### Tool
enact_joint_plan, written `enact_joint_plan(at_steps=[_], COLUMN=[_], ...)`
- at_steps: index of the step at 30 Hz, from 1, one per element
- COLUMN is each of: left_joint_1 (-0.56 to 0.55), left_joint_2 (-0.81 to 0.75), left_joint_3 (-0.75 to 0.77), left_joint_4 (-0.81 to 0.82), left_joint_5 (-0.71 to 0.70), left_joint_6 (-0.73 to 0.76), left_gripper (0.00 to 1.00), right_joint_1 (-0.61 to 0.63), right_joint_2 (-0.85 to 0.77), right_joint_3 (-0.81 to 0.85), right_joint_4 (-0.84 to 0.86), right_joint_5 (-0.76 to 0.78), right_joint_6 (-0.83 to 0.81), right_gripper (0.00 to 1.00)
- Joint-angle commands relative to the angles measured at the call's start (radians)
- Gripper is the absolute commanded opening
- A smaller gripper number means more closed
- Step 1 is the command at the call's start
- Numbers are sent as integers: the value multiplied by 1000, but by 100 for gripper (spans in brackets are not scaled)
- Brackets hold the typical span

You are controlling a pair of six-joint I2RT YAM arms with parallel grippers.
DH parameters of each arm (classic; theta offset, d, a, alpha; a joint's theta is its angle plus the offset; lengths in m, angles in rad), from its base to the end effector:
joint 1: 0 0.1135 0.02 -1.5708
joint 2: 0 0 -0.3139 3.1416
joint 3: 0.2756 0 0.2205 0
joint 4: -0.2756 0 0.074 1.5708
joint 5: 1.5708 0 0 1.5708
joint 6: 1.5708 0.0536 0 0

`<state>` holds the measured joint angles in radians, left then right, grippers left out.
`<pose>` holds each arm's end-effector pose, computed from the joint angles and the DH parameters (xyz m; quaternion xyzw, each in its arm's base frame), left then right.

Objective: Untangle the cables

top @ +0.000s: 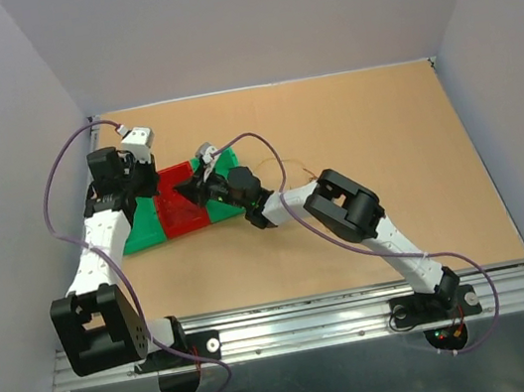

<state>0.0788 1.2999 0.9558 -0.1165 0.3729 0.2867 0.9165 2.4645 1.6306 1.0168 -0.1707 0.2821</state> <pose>0.2677 0.0015 0.3458 0.1838 0.8205 -0.0608 0.5379 0.3436 0.4629 0.2164 -0.2610 0.5850 0.4771 0.6017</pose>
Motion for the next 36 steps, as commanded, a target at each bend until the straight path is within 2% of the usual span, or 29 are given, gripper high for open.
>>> enact_joint_plan(at_steps=[1, 3, 4, 10, 19, 25, 28, 33, 36], left_joint_1=[1, 1, 1, 1, -4, -74, -124, -175, -186], left_joint_2=[9, 30, 38, 105, 133, 151, 180, 249, 288], left_joint_3=[-3, -3, -3, 17, 12, 11, 23, 34, 37], left_joint_4=[57, 64, 69, 86, 112, 159, 158, 146, 138], left_joint_5=[32, 31, 29, 0, -57, -155, -210, -307, -331], left_joint_6=[-6, -11, -14, -24, -38, -43, -43, -34, -27], left_gripper=[0, 0, 0, 0, 0, 0, 0, 0, 0], right_joint_1=[1, 1, 1, 1, 1, 1, -2, -8, -30], right_joint_2=[-41, -58, -74, -125, -240, -344, -407, -542, -630], right_joint_3=[-14, -44, -54, -133, -258, -391, -469, -606, -695], right_joint_4=[31, 29, 28, 28, 51, 92, 112, 115, 117], right_joint_5=[60, 74, 80, 99, 73, 112, 166, 393, 445], right_joint_6=[-44, -58, -61, -67, -64, -66, -64, -29, -11], right_gripper=[10, 18, 28, 45, 51, 52, 52, 49, 48])
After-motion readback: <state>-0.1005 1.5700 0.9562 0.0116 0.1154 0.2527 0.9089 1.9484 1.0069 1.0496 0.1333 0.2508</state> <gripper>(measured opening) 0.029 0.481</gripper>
